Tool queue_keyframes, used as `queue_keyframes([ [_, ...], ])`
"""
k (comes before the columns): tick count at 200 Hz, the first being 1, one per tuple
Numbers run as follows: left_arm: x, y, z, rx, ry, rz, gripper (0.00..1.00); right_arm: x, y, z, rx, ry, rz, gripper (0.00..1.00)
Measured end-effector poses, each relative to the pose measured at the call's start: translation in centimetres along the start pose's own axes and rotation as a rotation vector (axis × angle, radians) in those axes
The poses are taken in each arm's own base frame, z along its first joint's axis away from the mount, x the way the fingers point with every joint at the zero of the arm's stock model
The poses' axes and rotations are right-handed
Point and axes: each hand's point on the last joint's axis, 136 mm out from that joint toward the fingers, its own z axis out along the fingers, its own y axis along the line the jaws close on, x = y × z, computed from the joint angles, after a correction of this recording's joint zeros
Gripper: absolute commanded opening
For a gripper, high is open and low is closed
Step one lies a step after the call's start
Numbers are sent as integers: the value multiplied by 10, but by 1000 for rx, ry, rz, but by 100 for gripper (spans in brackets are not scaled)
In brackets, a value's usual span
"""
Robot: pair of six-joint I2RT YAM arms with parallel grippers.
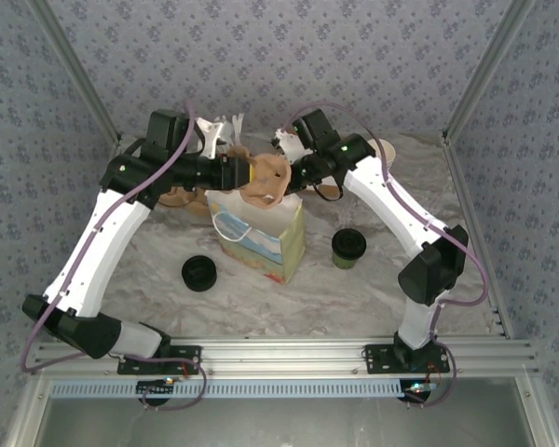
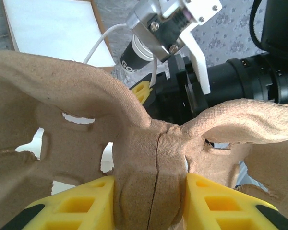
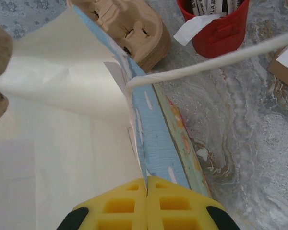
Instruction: Pack the takeout coffee
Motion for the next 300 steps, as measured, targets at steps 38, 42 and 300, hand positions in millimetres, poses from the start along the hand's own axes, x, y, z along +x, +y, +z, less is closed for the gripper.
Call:
queue_keyframes([
  [38, 27, 8, 18, -6, 74, -4, 36, 4, 3, -7, 12, -20, 9, 3],
  [42, 29, 9, 20, -6, 81, -4, 36, 4, 3, -7, 13, -22, 10, 3],
  [300, 42, 24, 17, -60, 114, 137, 36, 22, 0, -36, 86, -96, 9, 3],
])
